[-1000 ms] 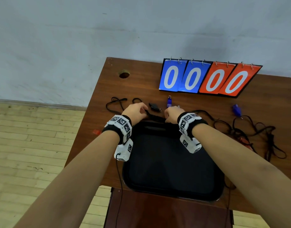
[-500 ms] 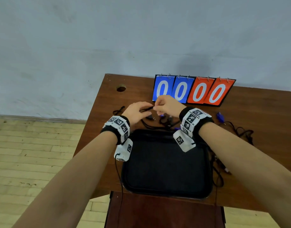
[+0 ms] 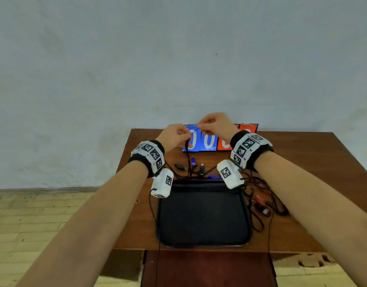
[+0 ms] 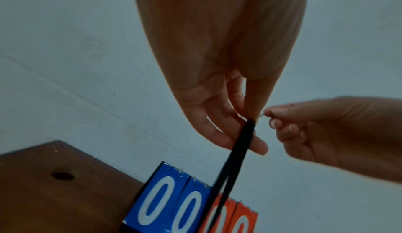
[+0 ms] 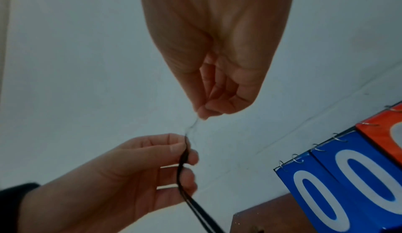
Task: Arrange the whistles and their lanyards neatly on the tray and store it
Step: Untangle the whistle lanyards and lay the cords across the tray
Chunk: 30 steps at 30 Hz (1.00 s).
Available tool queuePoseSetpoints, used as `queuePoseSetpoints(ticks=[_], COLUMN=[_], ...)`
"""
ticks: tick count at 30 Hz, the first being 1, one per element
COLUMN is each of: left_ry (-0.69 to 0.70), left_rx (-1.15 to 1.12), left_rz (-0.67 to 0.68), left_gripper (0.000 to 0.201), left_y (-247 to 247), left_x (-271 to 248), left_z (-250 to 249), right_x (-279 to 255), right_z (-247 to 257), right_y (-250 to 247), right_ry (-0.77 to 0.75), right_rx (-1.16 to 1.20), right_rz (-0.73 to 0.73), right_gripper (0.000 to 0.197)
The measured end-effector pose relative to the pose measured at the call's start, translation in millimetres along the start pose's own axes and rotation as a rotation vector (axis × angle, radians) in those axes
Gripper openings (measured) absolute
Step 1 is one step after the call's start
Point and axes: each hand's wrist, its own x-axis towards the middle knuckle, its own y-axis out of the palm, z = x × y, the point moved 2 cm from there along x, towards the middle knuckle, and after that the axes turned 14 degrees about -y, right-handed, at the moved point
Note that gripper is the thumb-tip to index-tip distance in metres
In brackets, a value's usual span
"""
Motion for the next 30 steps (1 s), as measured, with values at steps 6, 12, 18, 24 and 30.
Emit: queuePoseSetpoints(ticks=[6,12,18,24,30], left_ry=[-0.025,0.032,0.043,-0.170,-0.197], left_rx=[-0.381,-0.461,-0.382,-0.598,-0.635], left_rz=[0.032,0.083,-0.058,-0.163,-0.253], left_gripper=[0.011,0.028,0.015,0.015,0.009], left_y=[14,46,65,72,77], left_x=[-27,-45,-43,-26,-21], left_z=[-24,-45,-53,-36,-12], right_x=[-44,-103,-122,-124,-122], right_z=[6,0,-18,-26,-45], right_y=[-10,-5,-32,-74,-90], right_ry=[0.140,0.159,0.166,0.139,0.167], right_rx=[0.049,0.264,0.329,0.126,0.068], right_rz=[-0.018,0.170,0.015,0.055,0.095], right_gripper=[0.029,0.027,0.024,0.028,0.028])
